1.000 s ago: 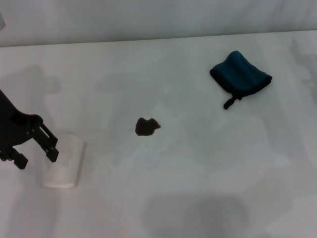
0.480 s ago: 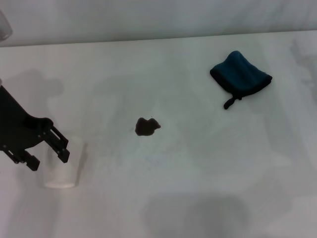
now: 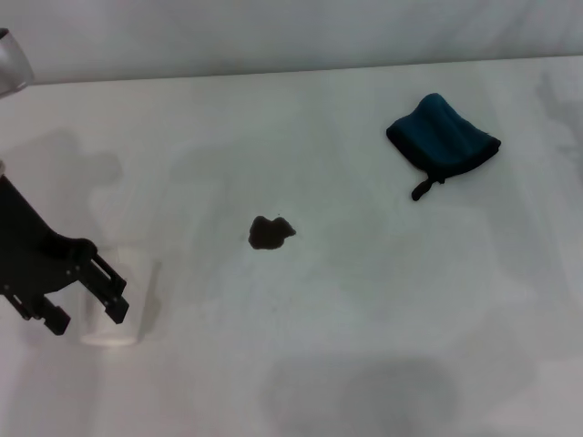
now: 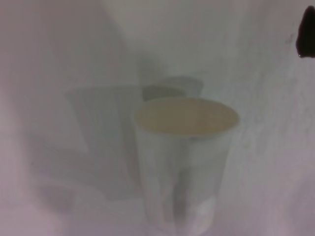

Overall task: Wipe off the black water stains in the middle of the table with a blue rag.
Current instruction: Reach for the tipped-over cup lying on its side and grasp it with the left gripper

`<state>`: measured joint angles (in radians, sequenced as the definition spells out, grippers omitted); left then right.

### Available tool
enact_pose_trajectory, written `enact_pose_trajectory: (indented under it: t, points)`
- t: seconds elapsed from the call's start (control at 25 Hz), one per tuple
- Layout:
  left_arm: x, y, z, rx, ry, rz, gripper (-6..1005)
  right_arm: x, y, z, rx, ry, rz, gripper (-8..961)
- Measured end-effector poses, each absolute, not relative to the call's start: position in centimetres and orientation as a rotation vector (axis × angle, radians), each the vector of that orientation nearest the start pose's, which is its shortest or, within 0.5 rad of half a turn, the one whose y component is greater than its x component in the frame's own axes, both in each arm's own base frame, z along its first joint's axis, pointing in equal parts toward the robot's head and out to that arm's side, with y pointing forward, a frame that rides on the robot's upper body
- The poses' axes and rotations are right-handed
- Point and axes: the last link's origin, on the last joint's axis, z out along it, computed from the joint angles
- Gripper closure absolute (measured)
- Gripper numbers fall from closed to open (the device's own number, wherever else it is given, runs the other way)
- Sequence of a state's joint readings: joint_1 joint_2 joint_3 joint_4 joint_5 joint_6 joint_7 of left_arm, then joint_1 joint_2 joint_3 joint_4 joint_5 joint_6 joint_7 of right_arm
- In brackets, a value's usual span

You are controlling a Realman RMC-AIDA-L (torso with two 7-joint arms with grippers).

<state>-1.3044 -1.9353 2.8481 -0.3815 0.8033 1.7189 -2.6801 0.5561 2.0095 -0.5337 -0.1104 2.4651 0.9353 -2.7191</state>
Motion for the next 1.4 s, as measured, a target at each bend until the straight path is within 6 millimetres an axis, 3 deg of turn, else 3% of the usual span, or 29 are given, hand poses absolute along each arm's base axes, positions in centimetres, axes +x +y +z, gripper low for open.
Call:
enact_pose_trajectory:
  t: [0.44,0.76,1.4]
  points:
    - [-20.2,37.7,2.9,-2.165,-2.056,0.852,173,38.0,37.6,7.7,-1.289,0.771,0.656,83]
    - [-21.9,38.7,4.5,-2.038,-1.96,0.884,112,38.1,37.7,7.7,-1.277,0.788,0.649,82]
    - [-20.4,39.8,0.9,-2.122,-1.842,0.793,114,38.5,37.7,7.7,-1.255,0.816,0.64,83]
